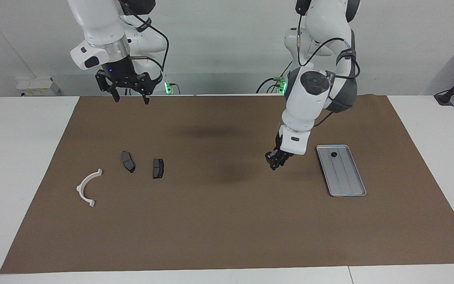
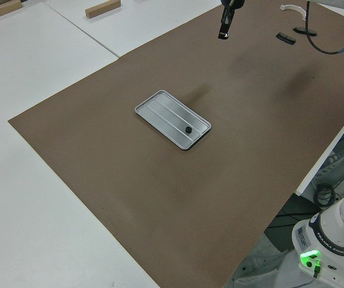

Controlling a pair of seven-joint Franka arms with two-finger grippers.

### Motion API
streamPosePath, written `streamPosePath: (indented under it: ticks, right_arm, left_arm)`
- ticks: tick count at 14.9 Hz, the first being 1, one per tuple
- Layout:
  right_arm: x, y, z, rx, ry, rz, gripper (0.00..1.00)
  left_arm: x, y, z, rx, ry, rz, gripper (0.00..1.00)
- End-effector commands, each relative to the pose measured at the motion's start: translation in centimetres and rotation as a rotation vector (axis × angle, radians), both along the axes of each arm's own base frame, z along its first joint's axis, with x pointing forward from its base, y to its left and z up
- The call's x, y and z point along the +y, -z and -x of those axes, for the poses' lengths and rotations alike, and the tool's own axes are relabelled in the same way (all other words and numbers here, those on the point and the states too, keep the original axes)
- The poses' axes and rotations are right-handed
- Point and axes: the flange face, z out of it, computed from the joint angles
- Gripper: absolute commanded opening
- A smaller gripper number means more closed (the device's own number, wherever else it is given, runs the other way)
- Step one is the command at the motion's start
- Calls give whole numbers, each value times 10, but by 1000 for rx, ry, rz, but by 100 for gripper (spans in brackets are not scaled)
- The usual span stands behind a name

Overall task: Place bearing gear from tray to pile
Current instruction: 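Carry the ring to mid-table with the left gripper while the right gripper approaches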

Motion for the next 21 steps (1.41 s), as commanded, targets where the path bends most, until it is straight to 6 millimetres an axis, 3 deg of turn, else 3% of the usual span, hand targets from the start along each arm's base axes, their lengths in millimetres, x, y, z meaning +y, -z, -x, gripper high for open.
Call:
streamPosePath:
  ticks: [1, 4, 7, 10, 12, 17, 21]
  right_arm:
    - [-2, 4, 2, -15, 15, -13, 100]
    - [-1, 4, 1, -18, 17, -14, 100]
    - [16, 22, 0, -30, 26, -17, 100]
    - [45, 42, -4, -24, 87, -18, 100]
    - [60, 52, -9, -26, 108, -22, 100]
    - [69, 64, -15, -25, 137, -25, 100]
    - [69, 64, -15, -26, 136, -24, 100]
  left_arm:
    - [-1, 33, 6, -15, -25, -9, 0]
    - [-10, 62, 6, -14, -41, -9, 0]
    - [-9, 81, 9, -39, -72, 6, 0]
    - [-20, 96, 14, -43, -99, 17, 0]
    - [-32, 98, 20, -42, -88, 18, 0]
    - [-65, 102, 42, -35, -28, 13, 0]
    - [-65, 119, 52, -36, -20, 9, 0]
